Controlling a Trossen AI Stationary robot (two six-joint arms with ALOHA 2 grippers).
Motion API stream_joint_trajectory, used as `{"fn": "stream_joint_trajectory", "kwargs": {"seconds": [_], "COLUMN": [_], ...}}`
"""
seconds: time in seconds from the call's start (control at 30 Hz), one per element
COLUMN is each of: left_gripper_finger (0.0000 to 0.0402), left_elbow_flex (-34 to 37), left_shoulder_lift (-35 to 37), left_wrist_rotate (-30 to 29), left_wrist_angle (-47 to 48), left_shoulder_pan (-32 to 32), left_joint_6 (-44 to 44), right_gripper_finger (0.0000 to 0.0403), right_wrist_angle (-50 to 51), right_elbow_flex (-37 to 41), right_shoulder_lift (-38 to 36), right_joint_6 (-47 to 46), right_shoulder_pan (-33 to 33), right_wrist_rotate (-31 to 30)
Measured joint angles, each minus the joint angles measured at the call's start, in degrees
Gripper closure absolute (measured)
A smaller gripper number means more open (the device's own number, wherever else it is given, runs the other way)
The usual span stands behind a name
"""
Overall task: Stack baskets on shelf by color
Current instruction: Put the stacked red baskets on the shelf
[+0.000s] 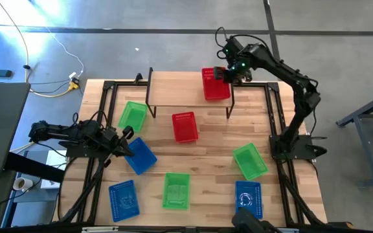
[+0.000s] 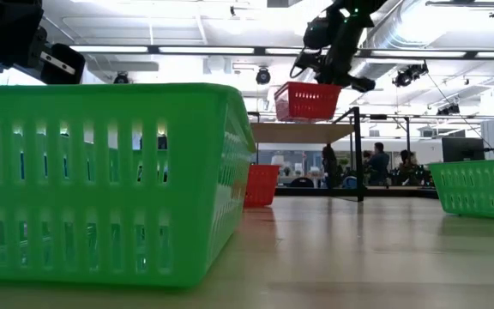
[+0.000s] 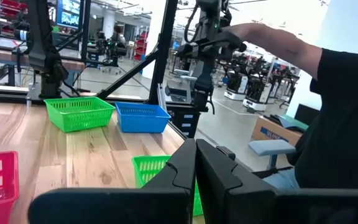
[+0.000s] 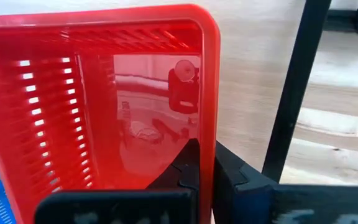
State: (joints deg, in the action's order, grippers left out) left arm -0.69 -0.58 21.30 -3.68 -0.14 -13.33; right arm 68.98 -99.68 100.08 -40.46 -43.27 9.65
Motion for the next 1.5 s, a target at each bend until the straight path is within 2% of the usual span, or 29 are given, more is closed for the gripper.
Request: {"fn": "stream_joint_trajectory", "kwargs": {"seconds": [0.23, 0.9, 1.23, 1.5], "left_gripper_finger": [0.0401, 0.0401, 0.0401, 0.0401], "left_elbow_flex": [0.0, 0.0, 0.0, 0.0], "left_shoulder_lift": [0.0, 0.0, 0.0, 0.0], "left_wrist_rotate": [0.0, 0.0, 0.0, 0.0], "left_wrist_angle": [0.0, 0.0, 0.0, 0.0], "left_shoulder_pan": [0.0, 0.0, 0.0, 0.0], "left_joint_6": [0.0, 0.0, 0.0, 0.0], "right_gripper_finger": [0.0403, 0.04, 0.0323, 0.0307], "right_wrist_angle": [3.0, 2.8, 2.8, 2.7], "right_elbow_flex": [0.0, 0.0, 0.0, 0.0], "right_shoulder_lift": [1.6, 2.7, 2.8, 2.8], "right_joint_6": [-1.1, -3.1, -3.0, -2.6], "right_shoulder_pan": [-0.3, -0.2, -0.2, -0.3], "right_wrist_rotate": [0.4, -1.0, -2.0, -0.1]}}
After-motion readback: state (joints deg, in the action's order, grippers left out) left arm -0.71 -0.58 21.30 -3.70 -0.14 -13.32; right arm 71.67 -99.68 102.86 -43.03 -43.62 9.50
